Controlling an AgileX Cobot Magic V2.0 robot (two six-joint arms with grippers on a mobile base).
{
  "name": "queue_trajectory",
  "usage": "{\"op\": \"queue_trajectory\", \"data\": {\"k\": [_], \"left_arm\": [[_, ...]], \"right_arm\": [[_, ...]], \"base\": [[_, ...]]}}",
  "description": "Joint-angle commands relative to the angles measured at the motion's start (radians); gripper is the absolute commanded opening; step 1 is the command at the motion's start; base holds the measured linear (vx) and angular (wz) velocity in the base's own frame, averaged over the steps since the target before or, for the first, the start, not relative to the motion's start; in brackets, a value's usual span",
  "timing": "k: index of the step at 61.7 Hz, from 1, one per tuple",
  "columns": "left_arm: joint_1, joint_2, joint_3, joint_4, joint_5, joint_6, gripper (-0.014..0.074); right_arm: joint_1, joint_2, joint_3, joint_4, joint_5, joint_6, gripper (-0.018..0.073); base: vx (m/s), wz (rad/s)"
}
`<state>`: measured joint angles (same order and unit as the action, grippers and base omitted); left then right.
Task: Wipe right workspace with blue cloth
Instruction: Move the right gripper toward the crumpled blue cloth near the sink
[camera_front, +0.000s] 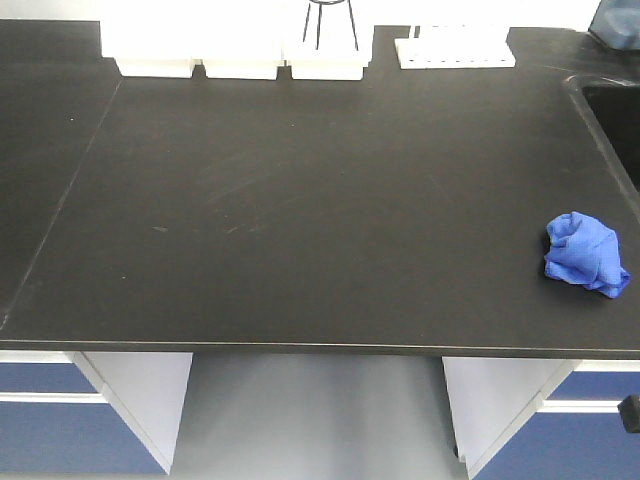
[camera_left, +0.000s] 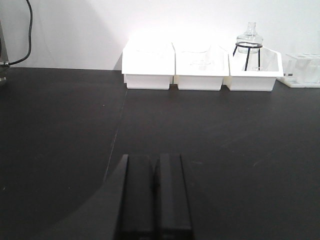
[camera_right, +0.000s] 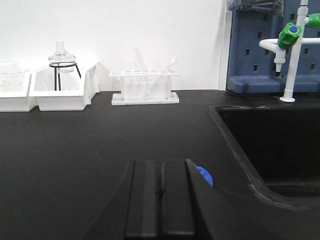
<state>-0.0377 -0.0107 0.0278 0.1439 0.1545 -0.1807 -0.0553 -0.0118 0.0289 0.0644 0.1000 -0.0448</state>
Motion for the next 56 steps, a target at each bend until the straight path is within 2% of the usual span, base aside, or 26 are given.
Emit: {"op": "queue_trajectory", "data": {"k": [1, 56], "left_arm": [[-0.005, -0.016, 0.030, 0.001, -0.083, -0.008, -0.0006], [-0.005, -0.016, 0.030, 0.001, -0.083, -0.008, -0.0006]], "right_arm": [[0.001, -0.008, 0.020, -0.007, -0.081, -0.003, 0.0000], [0.001, -0.008, 0.020, -0.007, -0.081, -0.003, 0.0000]], "base": [[0.00, 0.00], [0.00, 0.00]]}}
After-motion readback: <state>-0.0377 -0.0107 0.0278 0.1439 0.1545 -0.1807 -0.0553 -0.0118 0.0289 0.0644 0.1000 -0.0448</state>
